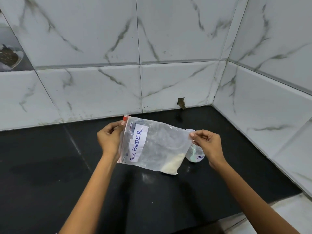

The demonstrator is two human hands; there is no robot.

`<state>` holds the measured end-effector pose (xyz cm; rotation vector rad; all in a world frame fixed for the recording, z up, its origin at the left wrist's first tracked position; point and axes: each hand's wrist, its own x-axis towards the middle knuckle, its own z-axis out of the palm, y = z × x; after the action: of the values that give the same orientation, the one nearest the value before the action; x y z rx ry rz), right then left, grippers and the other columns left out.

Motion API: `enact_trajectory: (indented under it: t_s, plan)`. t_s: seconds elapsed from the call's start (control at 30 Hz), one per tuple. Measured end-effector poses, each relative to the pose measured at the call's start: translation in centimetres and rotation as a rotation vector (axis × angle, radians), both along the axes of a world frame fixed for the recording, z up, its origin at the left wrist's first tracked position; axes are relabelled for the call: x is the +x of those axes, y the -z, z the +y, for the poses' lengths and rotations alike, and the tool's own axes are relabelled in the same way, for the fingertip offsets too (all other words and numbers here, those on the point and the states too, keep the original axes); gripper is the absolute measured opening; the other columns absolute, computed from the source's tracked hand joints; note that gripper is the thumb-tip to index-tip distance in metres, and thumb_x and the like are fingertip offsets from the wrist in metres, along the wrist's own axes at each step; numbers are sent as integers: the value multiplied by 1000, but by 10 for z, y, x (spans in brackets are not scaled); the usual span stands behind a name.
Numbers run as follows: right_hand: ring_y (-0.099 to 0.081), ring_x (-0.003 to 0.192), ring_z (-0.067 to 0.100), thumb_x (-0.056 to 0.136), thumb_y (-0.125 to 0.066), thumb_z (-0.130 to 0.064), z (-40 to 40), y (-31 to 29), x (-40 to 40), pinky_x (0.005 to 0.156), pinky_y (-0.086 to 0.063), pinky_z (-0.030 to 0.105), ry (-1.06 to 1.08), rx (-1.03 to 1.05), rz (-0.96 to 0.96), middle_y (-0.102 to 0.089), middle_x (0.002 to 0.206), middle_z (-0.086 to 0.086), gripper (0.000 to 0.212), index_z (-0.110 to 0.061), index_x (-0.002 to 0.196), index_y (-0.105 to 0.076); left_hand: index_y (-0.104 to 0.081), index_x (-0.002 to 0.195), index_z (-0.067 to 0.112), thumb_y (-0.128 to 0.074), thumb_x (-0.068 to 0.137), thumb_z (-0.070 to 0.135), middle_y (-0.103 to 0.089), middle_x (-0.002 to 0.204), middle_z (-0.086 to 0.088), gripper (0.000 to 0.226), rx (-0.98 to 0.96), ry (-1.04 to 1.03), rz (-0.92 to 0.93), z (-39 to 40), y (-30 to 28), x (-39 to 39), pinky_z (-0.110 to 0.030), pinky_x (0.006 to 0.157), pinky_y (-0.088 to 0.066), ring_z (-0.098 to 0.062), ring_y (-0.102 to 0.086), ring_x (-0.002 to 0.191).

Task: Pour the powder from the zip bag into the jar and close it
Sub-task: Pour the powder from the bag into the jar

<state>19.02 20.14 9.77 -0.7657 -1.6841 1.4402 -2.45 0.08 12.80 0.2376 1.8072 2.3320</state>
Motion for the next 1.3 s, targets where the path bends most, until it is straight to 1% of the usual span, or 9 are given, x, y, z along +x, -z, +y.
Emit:
enact_trajectory:
  t_s: [0.33, 0.47, 0.6, 0.73, 0.87, 0.93, 1.0, 1.13, 1.3]
  plan:
    - [-69, 101, 23, 74, -77, 5, -30, 60, -8, 81, -54, 19, -128, -157, -197, -73, 102, 11, 26, 0, 98, -68, -73, 74, 18, -74, 81, 10, -73, 64, 8, 11, 4, 37, -63, -7, 17, -2, -17, 55, -53, -4, -67, 60]
    - [-61, 112, 31, 74, -77, 5, -31, 84, -24, 95, -50, 34, -80, -173, -314, -62, 120, 22, 48, 8, 117, -57, -75, 74, 20, -77, 79, 13, -74, 67, 7, 8, 8, 55, -63, -8, 17, -4, -18, 57, -54, -5, -69, 62]
    - [-65, 102, 33, 73, -80, -1, -36, 102, -34, 92, -53, 39, -72, -157, -450, -59, 125, 23, 67, 8, 130, -47, -75, 77, 18, -76, 80, 13, -74, 66, 8, 6, 18, 65, -55, -9, 16, -3, -13, 53, -52, -2, -68, 59]
    - [-69, 90, 29, 71, -82, -6, -37, 104, -47, 84, -56, 40, -56, -116, -531, -70, 102, 18, 56, 4, 120, -55, -75, 78, 18, -75, 80, 11, -74, 67, 9, 7, 22, 69, -49, -10, 16, -5, -13, 55, -52, -2, -69, 62]
    - [-66, 75, 24, 73, -78, -5, -39, 105, -56, 78, -55, 41, -67, -62, -612, -67, 75, 4, 14, -7, 82, -67, -74, 75, 19, -75, 79, 10, -74, 66, 8, 10, 49, 65, -53, -9, 14, -6, -13, 54, -52, -2, -69, 61]
    - [-59, 70, 19, 77, -76, -7, -40, 104, -55, 69, -49, 33, -65, -33, -582, -62, 69, 0, 16, -13, 71, -62, -74, 74, 18, -75, 79, 8, -74, 64, 8, 11, 88, 33, -70, -11, 12, -9, -13, 54, -52, -2, -69, 60]
    - [-62, 77, 20, 82, -72, -8, -40, 100, -49, 67, -49, 25, -83, -69, -469, -66, 79, 3, 7, -8, 86, -66, -72, 75, 16, -75, 79, 6, -73, 61, 10, 11, 124, -15, -78, -13, 9, -15, -9, 53, -51, 1, -68, 59]
    - [-64, 94, 15, 93, -59, -14, -41, 80, -36, 68, -59, 27, -189, -219, -306, -65, 104, 3, 22, -2, 111, -55, -69, 76, 14, -73, 80, 3, -71, 57, 12, 12, 160, -53, -75, -16, 1, -28, -7, 56, -50, 3, -67, 57]
    - [-68, 96, 22, 92, -59, -5, -38, 55, -28, 73, -60, 33, -219, -201, -187, -70, 105, 11, 19, 3, 108, -52, -67, 76, 15, -73, 81, 7, -71, 57, 14, 11, 185, -88, -101, -11, -3, -37, -6, 54, -49, 4, -66, 56]
